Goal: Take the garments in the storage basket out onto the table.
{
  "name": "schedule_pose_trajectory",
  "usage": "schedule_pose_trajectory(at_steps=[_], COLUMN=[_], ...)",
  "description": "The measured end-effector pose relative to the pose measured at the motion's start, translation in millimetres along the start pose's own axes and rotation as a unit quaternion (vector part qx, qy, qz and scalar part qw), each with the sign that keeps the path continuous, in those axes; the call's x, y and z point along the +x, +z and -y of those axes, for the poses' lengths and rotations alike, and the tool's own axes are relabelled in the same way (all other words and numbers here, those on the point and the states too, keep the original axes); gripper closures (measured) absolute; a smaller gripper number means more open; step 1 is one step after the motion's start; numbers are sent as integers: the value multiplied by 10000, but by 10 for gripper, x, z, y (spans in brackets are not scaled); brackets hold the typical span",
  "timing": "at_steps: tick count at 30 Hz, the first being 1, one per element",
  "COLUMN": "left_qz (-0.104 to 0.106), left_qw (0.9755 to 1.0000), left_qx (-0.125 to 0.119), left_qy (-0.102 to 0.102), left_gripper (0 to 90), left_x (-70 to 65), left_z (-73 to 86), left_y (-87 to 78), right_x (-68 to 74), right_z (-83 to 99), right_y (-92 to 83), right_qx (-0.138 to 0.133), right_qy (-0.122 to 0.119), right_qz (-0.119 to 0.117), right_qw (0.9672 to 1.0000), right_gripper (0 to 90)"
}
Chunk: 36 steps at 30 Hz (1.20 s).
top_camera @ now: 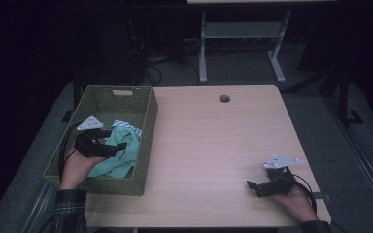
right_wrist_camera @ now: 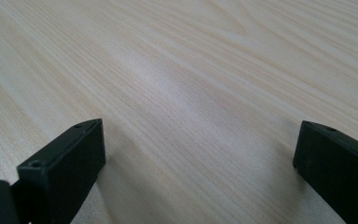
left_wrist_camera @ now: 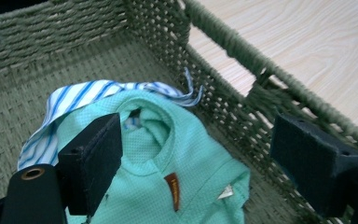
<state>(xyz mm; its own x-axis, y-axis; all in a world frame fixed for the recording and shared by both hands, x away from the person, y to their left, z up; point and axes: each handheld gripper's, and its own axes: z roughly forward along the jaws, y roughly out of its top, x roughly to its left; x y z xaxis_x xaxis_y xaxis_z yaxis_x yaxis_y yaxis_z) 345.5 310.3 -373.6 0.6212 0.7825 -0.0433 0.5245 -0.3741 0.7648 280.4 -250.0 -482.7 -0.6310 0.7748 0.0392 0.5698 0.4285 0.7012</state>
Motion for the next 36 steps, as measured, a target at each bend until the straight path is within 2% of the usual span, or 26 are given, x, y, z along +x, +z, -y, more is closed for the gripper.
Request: schedule_pose_trajectory(at_steps=[5, 10, 18, 25, 26, 29, 31, 33, 34, 36], left_qz=[-52, -78, -42, 28, 0, 9, -9, -63, -86, -80], left_qw=[9998, 9997, 9987, 9973, 9964, 9959, 9947, 9931, 9913, 9894], left_qx=[212, 235, 503, 738, 842, 902, 1020, 1160, 1305, 1442], left_qy=[47, 35, -17, 35, 45, 58, 104, 131, 150, 167], left_gripper=[164, 164, 164, 164, 164, 164, 164, 164, 164, 164], left_x=[19, 38, 46, 20, 10, 0, -15, -23, -29, -31], left_z=[39, 21, -18, -61, -74, -78, -73, -58, -38, -20], left_y=[88, 117, 255, 384, 425, 467, 508, 548, 586, 617], right_x=[-2, -1, -1, -1, -1, -1, -1, -1, -1, -1], right_z=[0, -1, -4, -5, -5, -5, -5, -5, -5, -5], right_y=[0, 1, 6, 6, 6, 6, 6, 6, 6, 6], right_qx=[-2, -3, -11, -10, -11, -11, -10, -10, -10, -10], right_qy=[-9, -7, -13, -11, -13, -12, -10, -11, -13, -11], right_qz=[8, 7, 6, 5, 5, 5, 6, 6, 6, 6], right_qw=[10000, 10000, 10000, 10000, 10000, 10000, 10000, 10000, 10000, 10000], right_gripper=[17, 17, 17, 17, 17, 17, 17, 17, 17, 17])
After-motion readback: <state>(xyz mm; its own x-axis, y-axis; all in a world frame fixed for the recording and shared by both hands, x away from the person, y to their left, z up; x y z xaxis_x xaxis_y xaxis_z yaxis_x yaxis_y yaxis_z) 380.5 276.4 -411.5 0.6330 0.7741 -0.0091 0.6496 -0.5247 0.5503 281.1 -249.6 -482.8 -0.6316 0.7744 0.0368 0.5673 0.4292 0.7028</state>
